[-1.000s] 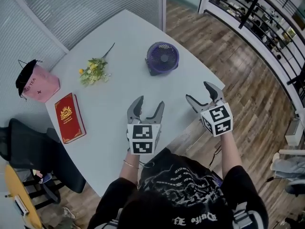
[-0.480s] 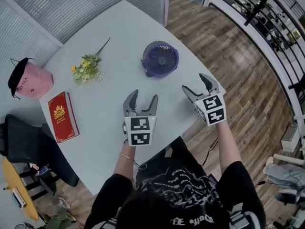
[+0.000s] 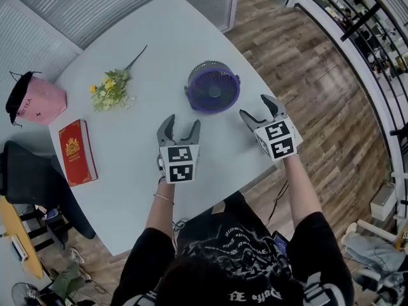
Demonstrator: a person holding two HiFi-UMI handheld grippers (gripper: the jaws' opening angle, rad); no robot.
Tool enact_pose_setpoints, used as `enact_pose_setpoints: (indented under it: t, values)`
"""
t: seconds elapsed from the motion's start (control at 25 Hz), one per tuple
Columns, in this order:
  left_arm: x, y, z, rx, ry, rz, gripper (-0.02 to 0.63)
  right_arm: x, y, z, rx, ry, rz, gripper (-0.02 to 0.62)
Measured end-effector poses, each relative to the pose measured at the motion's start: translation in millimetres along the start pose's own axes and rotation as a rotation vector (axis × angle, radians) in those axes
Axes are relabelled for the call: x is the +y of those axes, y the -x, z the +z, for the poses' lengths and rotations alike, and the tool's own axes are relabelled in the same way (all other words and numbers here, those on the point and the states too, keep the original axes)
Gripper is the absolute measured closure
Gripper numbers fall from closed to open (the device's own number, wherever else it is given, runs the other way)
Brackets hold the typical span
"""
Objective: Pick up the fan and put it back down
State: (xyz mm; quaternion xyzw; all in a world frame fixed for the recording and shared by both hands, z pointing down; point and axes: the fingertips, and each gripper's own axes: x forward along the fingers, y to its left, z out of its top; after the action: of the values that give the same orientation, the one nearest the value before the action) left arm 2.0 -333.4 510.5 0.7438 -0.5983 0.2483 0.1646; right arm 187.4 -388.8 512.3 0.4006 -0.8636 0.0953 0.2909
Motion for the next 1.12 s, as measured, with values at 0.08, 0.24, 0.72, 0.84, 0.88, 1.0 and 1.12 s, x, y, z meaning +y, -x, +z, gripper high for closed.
enact_pose_setpoints:
  t: [0.08, 0.24, 0.72, 0.84, 0.88, 1.0, 1.12]
  values:
    - [4, -14, -4, 0.011, -0.006, 0.006, 0.295, -4, -15, -4, 0.015, 0.007, 0.013, 0.262]
    - [4, -40, -9, 0.026, -0.001, -0.014, 0.295, -12, -39, -11, 0.029, -0.009, 0.034, 0.267]
    - [16, -94, -22, 0.051, -0.024, -0.044, 0.295, -9, -104, -18, 0.037, 0.033, 0.122, 0.273]
    - [20, -105, -23, 0.054, -0.033, -0.041, 0.295, -9, -116, -18, 0.024, 0.043, 0.129, 0.278]
    - [21, -109, -23, 0.055, -0.035, -0.042, 0.295, -10, -120, -18, 0.023, 0.047, 0.129, 0.279]
    - [24, -118, -23, 0.058, -0.046, -0.050, 0.295, -10, -130, -17, 0.021, 0.044, 0.134, 0.281]
    - [26, -127, -22, 0.054, -0.061, -0.065, 0.295, -12, -139, -14, 0.017, 0.043, 0.141, 0.285]
